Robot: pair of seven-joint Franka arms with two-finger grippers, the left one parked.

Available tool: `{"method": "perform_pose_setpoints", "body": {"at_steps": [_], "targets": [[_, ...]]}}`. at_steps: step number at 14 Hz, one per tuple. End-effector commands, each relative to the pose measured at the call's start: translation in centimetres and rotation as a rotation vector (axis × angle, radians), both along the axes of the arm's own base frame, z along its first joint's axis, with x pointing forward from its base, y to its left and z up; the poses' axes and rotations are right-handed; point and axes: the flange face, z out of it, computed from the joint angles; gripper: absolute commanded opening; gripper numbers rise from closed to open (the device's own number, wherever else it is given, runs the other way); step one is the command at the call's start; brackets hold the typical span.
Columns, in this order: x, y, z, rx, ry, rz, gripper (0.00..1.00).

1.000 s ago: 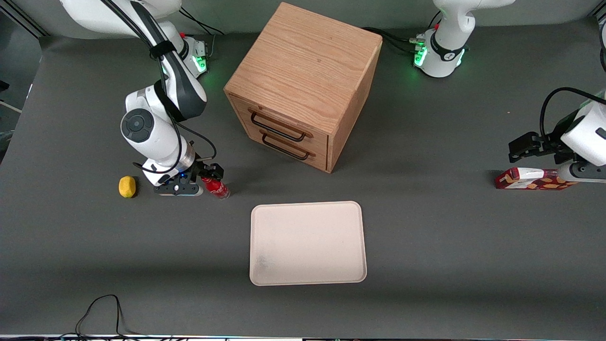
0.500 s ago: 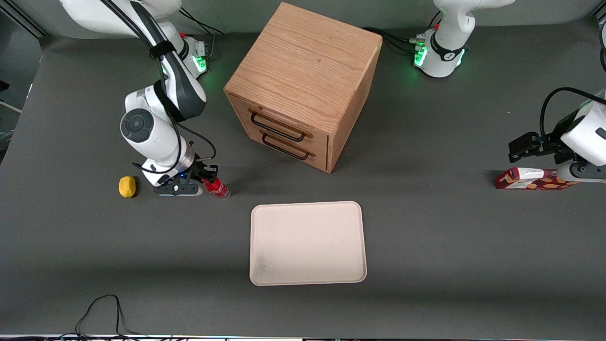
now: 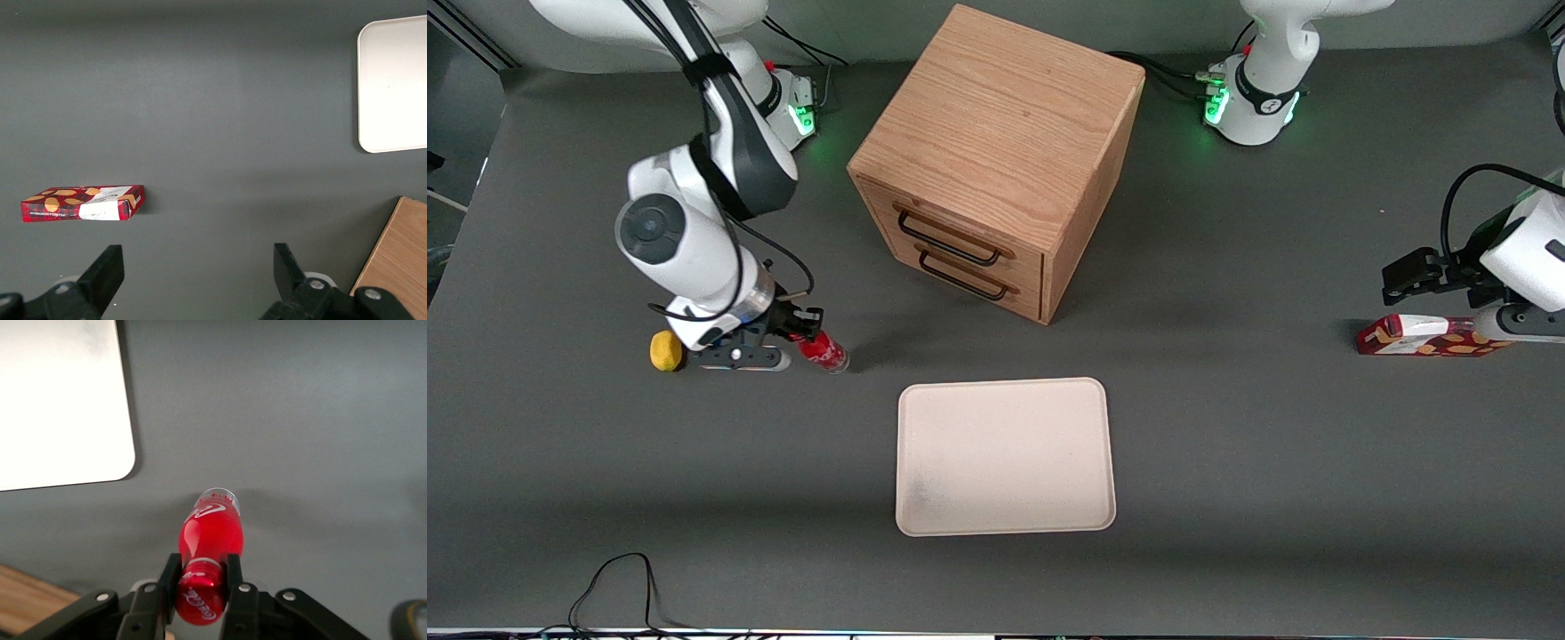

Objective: Place coke bottle on tray
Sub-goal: 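Lift the bottle with the right gripper and swing toward the tray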

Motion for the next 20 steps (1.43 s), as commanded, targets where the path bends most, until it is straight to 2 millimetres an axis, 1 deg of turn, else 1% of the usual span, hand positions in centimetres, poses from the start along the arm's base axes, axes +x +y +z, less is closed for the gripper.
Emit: {"method": "perform_pose_setpoints", "body": {"at_steps": [1, 3, 4, 6, 8, 9, 12, 14, 15, 16, 18, 20], "targets": [[1.5, -0.3, 8.1, 0.001, -0.007, -0.031, 0.00], [2.7, -1.6, 13.2, 0.003, -0.005, -0.053, 0.00], [3.6, -1.8, 15.0, -0.001, 0.014, -0.056, 0.00], [5.7, -3.6, 17.3, -0.010, 0.064, -0.081, 0.00], [6.8, -4.0, 18.9, -0.007, 0.065, -0.086, 0.00], [7.0, -4.0, 19.1, -0.006, 0.059, -0.091, 0.00], [8.3, -3.9, 18.2, -0.003, 0.051, -0.097, 0.00], [9.8, -3.3, 15.8, -0.001, 0.062, -0.095, 0.00], [10.4, -3.1, 15.6, 0.007, 0.046, -0.095, 0.00], [11.1, -2.8, 14.5, 0.010, 0.046, -0.103, 0.00], [12.2, -1.5, 13.0, 0.023, 0.013, -0.136, 0.00], [13.4, 1.3, 10.0, 0.037, -0.017, -0.151, 0.00]]}}
